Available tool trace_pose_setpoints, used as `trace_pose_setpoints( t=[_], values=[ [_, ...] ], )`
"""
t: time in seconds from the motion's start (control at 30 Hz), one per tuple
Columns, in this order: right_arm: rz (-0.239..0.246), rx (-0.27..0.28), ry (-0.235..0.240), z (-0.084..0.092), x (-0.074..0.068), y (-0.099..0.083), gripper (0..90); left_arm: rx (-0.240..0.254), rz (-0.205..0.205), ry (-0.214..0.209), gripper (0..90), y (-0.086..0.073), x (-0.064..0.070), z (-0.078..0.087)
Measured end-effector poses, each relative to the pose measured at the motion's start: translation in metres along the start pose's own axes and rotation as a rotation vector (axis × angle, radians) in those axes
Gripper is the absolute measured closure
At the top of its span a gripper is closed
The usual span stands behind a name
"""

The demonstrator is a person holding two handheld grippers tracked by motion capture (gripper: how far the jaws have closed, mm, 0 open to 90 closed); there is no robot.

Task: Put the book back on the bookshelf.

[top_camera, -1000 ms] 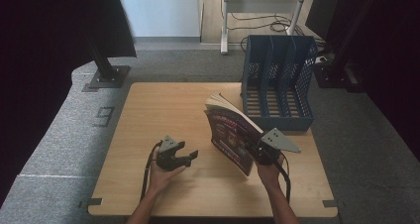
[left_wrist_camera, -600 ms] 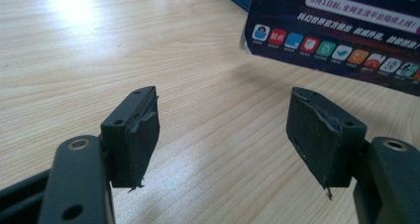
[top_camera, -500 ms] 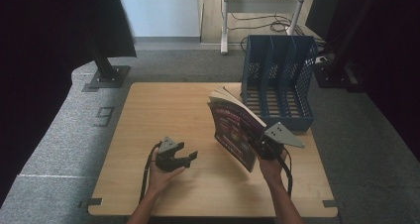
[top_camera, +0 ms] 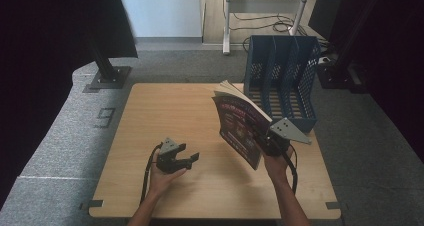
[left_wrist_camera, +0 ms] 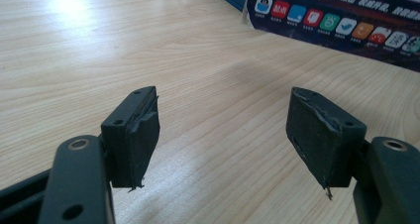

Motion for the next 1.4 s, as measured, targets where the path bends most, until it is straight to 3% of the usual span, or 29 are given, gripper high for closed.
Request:
trace_pose_setpoints(
  t=[0.43, 1.4],
  values=[
    [-0.03, 0.026, -0.02, 0.004, 0.011, 0.011, 81.5, 0.002, 0.009, -0.012, 29.3, -0.001, 0.0, 0.002],
    [-0.041, 0.054, -0.075, 0.006, 0.033, 0.04, 81.5, -0.014, 0.016, -0.007, 29.2, -0.005, 0.0, 0.001]
  ],
)
Point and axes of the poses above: each handheld gripper's, and its own axes: z roughly backward along the jaws, y roughly out of its top, x roughly to its right, the point moved 5 cm from there along -z, roughly forward along the jaws, and after that the axes turned 15 degrees about -x, right-handed, at the moved point
